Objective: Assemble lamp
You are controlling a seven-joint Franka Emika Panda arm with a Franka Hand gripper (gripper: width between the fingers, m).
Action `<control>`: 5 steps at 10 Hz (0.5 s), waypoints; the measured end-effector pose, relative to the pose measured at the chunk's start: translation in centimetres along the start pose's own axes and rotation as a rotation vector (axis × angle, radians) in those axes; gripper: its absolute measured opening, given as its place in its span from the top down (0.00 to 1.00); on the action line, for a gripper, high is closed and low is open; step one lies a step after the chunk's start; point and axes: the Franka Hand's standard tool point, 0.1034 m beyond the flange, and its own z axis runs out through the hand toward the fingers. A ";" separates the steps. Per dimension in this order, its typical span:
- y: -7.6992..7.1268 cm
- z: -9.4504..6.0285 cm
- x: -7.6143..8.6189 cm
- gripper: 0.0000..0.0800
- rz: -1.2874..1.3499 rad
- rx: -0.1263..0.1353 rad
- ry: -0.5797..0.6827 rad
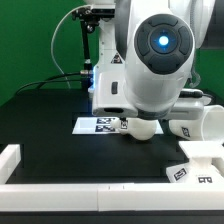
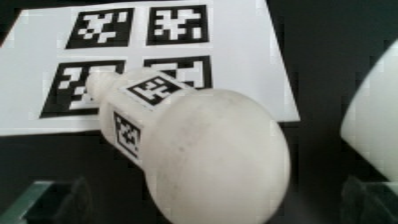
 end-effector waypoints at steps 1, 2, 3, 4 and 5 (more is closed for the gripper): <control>0.3 0.1 0.0 0.13 0.008 0.003 -0.002; 0.3 0.1 0.1 0.13 0.007 0.003 -0.002; 0.3 0.1 0.1 0.13 0.007 0.002 -0.002; 0.3 0.1 0.1 0.13 0.007 0.002 -0.003; 0.2 0.2 0.1 0.13 0.006 0.002 -0.001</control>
Offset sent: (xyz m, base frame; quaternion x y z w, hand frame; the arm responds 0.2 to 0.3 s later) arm 0.0000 0.0000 0.0000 0.0000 0.0000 0.0000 1.0000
